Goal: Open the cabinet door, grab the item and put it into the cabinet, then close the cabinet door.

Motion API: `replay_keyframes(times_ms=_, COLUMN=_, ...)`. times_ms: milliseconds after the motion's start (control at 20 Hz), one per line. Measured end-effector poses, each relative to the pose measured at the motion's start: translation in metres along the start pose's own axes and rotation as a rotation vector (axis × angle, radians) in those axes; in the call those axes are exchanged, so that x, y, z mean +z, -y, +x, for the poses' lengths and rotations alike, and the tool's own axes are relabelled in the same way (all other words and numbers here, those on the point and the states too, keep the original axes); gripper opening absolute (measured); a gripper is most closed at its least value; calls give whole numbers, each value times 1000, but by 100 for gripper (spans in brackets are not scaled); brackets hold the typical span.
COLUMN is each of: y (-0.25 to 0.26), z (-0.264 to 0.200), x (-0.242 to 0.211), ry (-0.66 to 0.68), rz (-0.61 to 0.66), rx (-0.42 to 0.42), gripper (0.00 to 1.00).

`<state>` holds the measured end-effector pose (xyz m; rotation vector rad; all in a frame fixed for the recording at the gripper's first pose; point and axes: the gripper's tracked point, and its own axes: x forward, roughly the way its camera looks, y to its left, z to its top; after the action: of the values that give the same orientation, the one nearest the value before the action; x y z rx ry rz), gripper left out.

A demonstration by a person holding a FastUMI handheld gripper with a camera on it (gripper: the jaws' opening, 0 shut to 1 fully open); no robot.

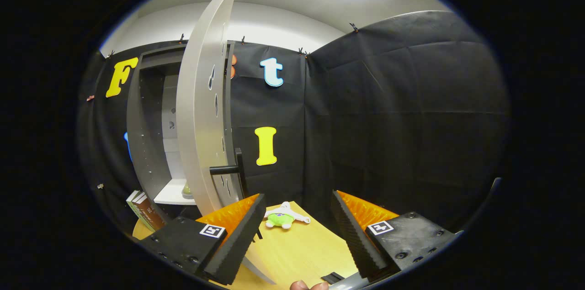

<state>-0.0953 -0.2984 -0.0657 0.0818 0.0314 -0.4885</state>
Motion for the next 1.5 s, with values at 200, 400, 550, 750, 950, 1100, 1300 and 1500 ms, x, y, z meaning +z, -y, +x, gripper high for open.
replay_keyframes(times_ms=200, y=-20, z=-12, x=-2, ry=-22, rz=-2, rx=32, gripper=97)
replay_keyframes(times_ms=400, y=-38, z=-20, x=-4, ry=-40, rz=13, rx=82, gripper=97)
replay_keyframes(times_ms=550, y=-48, z=-24, x=-4, ry=-45, rz=10, rx=128, gripper=97)
replay_keyframes(times_ms=750, y=-113, z=-33, x=-9, ry=-50, rz=18, rx=206, gripper=98)
replay_keyframes(times_ms=950, y=-161, z=-33, x=-7, ry=-43, rz=-1, rx=311, gripper=98)
replay_keyframes(times_ms=1100, y=-204, z=-30, x=-15, ry=-58, rz=-3, rx=379, gripper=98)
replay_keyframes(times_ms=1300, y=-256, z=-31, x=-30, ry=-82, rz=-17, rx=472, gripper=98)
replay_keyframes(times_ms=1500, y=-282, z=-36, x=-35, ry=-81, rz=-29, rx=516, gripper=98)
